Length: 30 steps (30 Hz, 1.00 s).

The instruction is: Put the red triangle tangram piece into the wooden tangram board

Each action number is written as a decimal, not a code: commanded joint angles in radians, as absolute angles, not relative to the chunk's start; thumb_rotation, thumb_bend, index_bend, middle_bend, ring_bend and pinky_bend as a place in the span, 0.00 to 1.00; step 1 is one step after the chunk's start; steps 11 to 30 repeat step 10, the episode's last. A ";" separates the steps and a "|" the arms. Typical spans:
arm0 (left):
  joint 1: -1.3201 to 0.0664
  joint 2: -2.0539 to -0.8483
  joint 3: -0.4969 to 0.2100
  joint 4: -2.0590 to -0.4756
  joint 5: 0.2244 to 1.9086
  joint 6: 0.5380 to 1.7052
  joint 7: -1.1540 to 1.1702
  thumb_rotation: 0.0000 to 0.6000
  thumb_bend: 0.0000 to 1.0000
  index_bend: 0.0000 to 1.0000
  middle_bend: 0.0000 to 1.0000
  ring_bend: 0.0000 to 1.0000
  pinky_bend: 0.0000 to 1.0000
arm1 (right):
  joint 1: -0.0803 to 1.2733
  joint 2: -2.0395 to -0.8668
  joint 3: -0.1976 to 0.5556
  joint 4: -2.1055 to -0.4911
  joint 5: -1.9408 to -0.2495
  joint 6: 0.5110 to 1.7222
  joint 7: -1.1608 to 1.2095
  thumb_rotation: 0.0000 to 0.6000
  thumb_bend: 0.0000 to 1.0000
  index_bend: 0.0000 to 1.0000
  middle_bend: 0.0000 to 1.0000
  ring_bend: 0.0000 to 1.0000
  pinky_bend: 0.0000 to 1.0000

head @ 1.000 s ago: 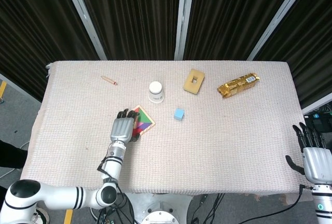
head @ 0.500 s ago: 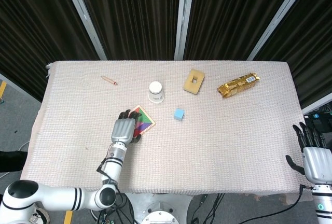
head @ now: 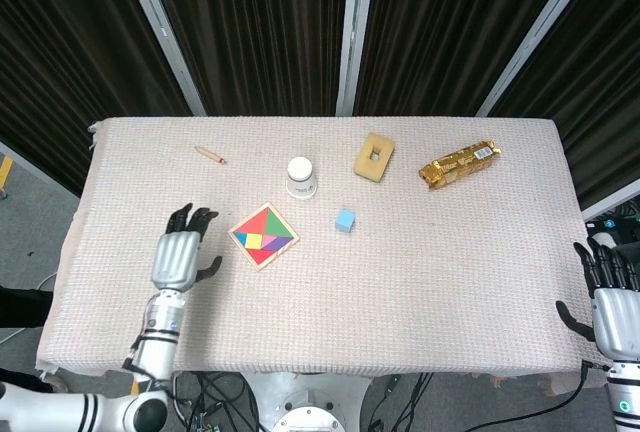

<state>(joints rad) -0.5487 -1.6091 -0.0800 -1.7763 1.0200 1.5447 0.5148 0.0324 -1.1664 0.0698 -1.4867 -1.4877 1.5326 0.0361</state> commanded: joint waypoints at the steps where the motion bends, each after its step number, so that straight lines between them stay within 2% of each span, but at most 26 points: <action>1: -0.366 -1.516 0.132 -1.624 1.330 1.718 0.323 1.00 0.22 0.22 0.16 0.02 0.10 | 0.021 -1.191 0.063 -1.463 -1.499 1.551 0.061 1.00 0.17 0.00 0.00 0.00 0.00; 5: -0.315 -1.484 0.186 -1.506 1.417 1.726 0.264 1.00 0.17 0.22 0.16 0.02 0.10 | 0.009 -1.219 0.051 -1.423 -1.517 1.568 0.099 1.00 0.15 0.00 0.00 0.00 0.00; 9: -0.291 -1.463 0.190 -1.461 1.438 1.691 0.219 1.00 0.15 0.21 0.15 0.02 0.10 | -0.003 -1.230 0.042 -1.405 -1.516 1.571 0.112 1.00 0.15 0.00 0.00 0.00 0.00; 30: -0.288 -1.459 0.191 -1.456 1.440 1.680 0.212 1.00 0.15 0.21 0.15 0.02 0.10 | -0.005 -1.232 0.039 -1.403 -1.515 1.568 0.111 1.00 0.15 0.00 0.00 0.00 0.00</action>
